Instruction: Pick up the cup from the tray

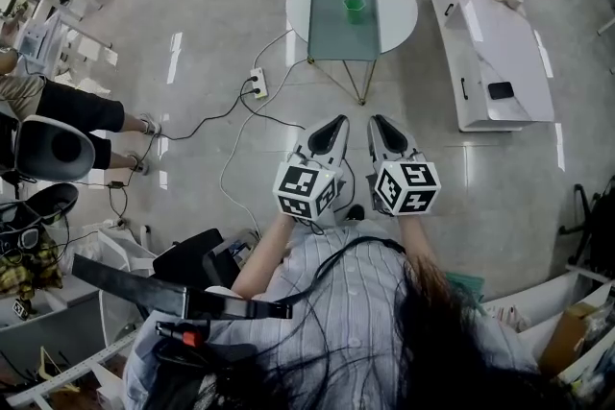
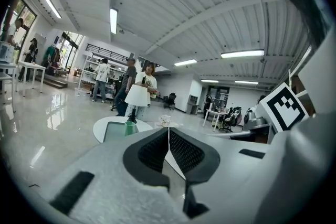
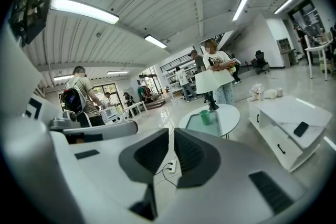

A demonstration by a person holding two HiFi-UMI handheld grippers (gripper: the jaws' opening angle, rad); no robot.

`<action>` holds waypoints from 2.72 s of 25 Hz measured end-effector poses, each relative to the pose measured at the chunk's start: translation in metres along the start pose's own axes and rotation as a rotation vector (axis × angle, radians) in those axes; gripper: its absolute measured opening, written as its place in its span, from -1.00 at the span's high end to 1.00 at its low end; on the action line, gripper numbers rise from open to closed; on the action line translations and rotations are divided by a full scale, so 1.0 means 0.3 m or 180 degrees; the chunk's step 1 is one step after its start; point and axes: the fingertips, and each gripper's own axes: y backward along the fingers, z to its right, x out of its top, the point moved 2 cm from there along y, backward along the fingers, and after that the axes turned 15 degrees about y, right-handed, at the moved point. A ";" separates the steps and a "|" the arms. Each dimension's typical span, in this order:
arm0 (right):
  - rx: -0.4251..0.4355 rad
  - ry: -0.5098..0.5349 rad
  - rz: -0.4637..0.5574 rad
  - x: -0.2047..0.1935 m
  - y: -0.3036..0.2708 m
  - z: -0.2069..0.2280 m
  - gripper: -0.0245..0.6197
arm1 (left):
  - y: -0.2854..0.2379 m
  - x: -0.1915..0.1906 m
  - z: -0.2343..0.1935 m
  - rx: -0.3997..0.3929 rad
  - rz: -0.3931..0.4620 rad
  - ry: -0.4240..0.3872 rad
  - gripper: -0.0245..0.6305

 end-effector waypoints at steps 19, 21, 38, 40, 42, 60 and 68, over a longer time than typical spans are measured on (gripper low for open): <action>-0.0228 -0.0086 -0.0058 0.093 -0.359 -0.061 0.77 | -0.132 0.202 -0.318 -0.0241 -0.0117 -0.0085 0.88; -0.0265 -0.0116 -0.0056 0.093 -0.379 -0.065 0.77 | -0.132 0.211 -0.342 -0.0264 -0.0122 -0.0085 0.88; -0.0272 -0.0026 -0.0167 0.128 -0.499 -0.119 0.77 | -0.124 0.257 -0.495 -0.0212 -0.0134 0.0094 0.88; -0.0266 -0.0027 -0.0185 0.130 -0.517 -0.112 0.77 | -0.135 0.264 -0.510 -0.0198 -0.0126 0.0113 0.88; -0.0263 -0.0036 -0.0193 0.133 -0.537 -0.101 0.77 | -0.149 0.269 -0.522 -0.0188 -0.0132 0.0125 0.88; -0.0213 -0.0188 -0.0344 0.148 -0.764 0.209 0.77 | -0.494 0.307 -0.597 -0.0015 -0.0285 0.0192 0.88; -0.0148 -0.0231 -0.0426 0.164 -0.894 0.413 0.77 | -0.717 0.345 -0.622 0.0084 -0.0340 0.0200 0.88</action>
